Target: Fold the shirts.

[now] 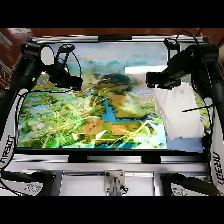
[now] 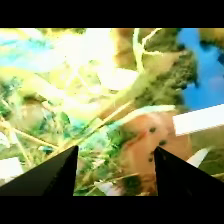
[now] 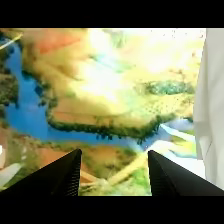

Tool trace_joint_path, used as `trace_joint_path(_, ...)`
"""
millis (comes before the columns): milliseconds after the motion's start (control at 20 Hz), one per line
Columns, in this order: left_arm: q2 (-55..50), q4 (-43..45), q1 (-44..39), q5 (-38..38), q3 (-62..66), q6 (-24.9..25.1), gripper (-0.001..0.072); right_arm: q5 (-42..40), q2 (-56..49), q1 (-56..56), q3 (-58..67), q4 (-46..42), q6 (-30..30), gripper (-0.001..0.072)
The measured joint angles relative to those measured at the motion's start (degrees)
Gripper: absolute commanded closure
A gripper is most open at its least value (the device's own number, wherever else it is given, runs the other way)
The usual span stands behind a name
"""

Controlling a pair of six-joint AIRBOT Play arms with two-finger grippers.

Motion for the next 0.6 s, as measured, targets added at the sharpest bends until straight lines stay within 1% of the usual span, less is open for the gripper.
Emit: trace_joint_path(600,-0.1,0.4,-0.1,-0.4,-0.1,-0.4,0.0166,1.7,-0.2,0.3,0.0,0.5,-0.7,0.0173)
